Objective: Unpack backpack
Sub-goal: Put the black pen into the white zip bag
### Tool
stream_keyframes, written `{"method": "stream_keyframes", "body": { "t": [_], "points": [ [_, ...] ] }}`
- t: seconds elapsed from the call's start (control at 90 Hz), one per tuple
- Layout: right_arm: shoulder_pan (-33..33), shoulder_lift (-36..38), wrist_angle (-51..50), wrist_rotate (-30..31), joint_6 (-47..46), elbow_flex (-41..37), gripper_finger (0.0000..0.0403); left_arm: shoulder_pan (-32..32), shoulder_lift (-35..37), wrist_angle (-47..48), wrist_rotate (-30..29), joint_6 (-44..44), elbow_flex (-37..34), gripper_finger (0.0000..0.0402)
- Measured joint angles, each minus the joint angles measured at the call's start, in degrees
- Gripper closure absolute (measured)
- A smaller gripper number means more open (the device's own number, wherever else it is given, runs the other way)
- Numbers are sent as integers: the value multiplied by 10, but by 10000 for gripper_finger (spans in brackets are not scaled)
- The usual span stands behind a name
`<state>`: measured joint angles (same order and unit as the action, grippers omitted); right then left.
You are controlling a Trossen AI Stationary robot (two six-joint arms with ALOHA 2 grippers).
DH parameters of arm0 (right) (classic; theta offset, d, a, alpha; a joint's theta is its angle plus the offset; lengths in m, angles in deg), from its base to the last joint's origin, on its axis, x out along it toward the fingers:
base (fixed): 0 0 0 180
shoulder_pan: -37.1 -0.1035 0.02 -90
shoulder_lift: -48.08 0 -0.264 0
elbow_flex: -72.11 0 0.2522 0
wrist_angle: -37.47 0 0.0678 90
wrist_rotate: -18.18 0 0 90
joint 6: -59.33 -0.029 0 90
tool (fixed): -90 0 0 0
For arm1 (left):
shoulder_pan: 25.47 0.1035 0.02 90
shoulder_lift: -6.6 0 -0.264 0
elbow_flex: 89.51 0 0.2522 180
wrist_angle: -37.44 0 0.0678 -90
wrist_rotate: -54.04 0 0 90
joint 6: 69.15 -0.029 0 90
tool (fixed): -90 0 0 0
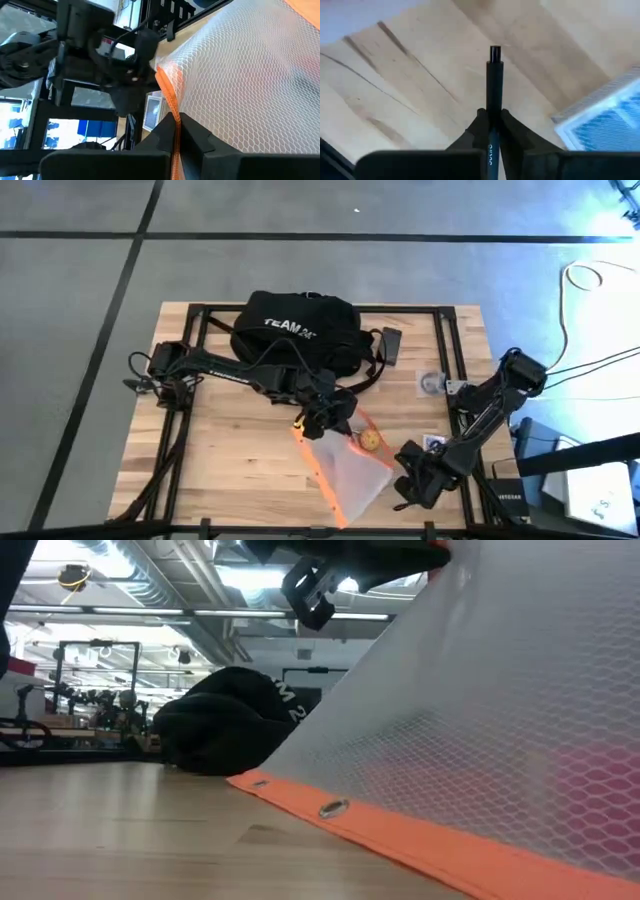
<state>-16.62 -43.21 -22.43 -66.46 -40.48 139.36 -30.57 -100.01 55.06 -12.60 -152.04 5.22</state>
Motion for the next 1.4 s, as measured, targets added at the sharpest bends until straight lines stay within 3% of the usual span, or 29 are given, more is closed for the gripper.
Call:
{"method": "stream_keyframes", "body": {
  "t": [0.156,0.344,0.644,0.778,0.933,1.122,1.4],
  "points": [
    [-49,45,-34,109,-68,1,398,0,0,0,0,0,0,402],
    [-82,78,-149,375,-232,-2,398,0,0,-1,0,0,0,402],
    [34,74,-119,541,-261,-56,398,0,0,-3,0,2,0,402],
    [60,88,-118,563,-257,-57,398,-2,0,-2,0,6,0,402],
    [57,95,-50,646,-230,-57,398,-2,0,-5,0,2,0,402],
    [64,98,55,647,-145,-57,398,-2,0,-18,0,13,0,402],
    [120,87,278,520,122,-57,398,-2,0,-19,0,10,0,402]
  ]
}}
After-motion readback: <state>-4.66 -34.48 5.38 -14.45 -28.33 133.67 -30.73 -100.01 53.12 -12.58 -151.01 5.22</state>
